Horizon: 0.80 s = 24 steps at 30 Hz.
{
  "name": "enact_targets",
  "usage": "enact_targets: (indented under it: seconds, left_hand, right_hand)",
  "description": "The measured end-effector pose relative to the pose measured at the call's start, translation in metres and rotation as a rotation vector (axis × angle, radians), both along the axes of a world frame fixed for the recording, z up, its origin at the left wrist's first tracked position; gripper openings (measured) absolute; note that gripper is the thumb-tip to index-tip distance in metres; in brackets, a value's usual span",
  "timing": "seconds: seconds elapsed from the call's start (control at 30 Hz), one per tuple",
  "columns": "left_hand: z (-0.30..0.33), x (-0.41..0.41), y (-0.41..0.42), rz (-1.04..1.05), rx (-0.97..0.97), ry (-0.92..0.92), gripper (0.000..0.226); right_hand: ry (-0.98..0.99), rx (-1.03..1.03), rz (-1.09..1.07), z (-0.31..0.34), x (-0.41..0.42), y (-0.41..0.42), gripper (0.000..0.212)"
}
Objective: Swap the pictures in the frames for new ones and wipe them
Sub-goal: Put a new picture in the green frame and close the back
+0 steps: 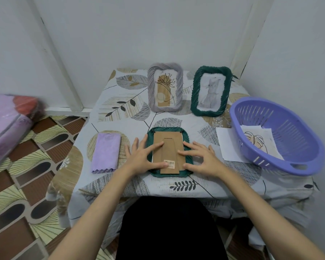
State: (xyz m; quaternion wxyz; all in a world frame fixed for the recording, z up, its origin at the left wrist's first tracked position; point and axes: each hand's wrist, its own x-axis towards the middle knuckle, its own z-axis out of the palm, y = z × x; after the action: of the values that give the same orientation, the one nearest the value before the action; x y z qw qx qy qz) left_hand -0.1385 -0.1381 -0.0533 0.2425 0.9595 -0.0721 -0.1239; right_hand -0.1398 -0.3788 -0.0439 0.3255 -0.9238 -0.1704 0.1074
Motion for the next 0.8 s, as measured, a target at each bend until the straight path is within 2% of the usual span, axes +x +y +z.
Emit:
enact_targets:
  seconds: [0.1, 0.2, 0.33, 0.47, 0.57, 0.63, 0.73, 0.8]
  left_hand:
    - [-0.002, -0.001, 0.000, -0.003, -0.006, -0.013, 0.077]
    - [-0.002, -0.001, 0.000, 0.003, -0.022, -0.016, 0.076]
    - [-0.003, -0.001, -0.001, 0.000, -0.021, -0.022, 0.075]
    - [-0.003, -0.002, -0.002, 0.000, -0.010, -0.030, 0.075]
    - [-0.004, -0.003, 0.002, -0.018, -0.047, -0.073, 0.063]
    - [-0.002, -0.006, 0.009, -0.023, -0.147, -0.102, 0.048]
    - [0.001, -0.015, 0.023, -0.054, -0.299, -0.133, 0.050]
    - [0.002, -0.023, 0.027, -0.079, -0.269, -0.167, 0.049]
  right_hand:
    - [-0.007, 0.199, -0.053, -0.006, -0.009, -0.009, 0.045]
    - [-0.044, 0.257, -0.111, -0.008, -0.018, -0.009, 0.037]
    - [-0.088, 0.223, -0.162, -0.008, -0.020, -0.001, 0.030]
    - [-0.147, 0.022, -0.087, -0.011, -0.022, 0.012, 0.048]
    - [-0.190, 0.005, -0.059, -0.015, -0.021, 0.022, 0.055]
    - [-0.182, 0.006, -0.061, -0.014, -0.020, 0.023, 0.051]
    - [-0.133, 0.001, -0.031, -0.010, -0.018, 0.024, 0.038]
    - [-0.113, -0.006, -0.018, -0.009, -0.019, 0.024, 0.034]
